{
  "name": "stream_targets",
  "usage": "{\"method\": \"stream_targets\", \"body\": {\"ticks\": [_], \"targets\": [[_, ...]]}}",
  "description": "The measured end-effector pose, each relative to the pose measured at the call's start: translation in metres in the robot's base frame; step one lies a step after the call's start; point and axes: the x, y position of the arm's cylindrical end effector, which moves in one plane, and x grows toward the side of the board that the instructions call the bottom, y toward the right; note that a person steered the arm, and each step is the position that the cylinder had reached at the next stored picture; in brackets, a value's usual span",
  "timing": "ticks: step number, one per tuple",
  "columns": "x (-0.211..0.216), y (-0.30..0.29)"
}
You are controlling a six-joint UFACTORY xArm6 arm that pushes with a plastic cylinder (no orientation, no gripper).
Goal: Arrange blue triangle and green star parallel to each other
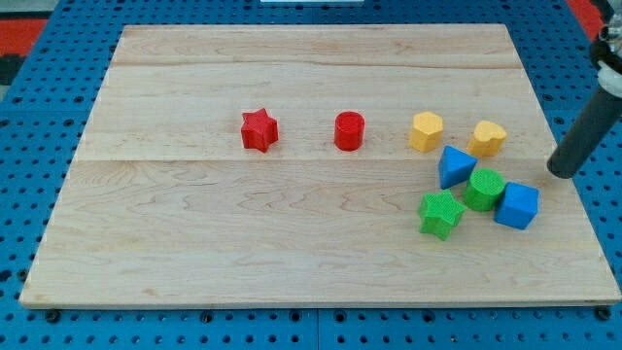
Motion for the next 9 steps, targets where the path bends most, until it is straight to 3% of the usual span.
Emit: {"method": "stream_targets", "body": {"ticks": [3, 5, 6, 8, 9], "targets": [[-0.015, -0.095], [0.006, -0.174], [0.01, -0.15], [0.018, -0.249], [0.018, -0.221]]}}
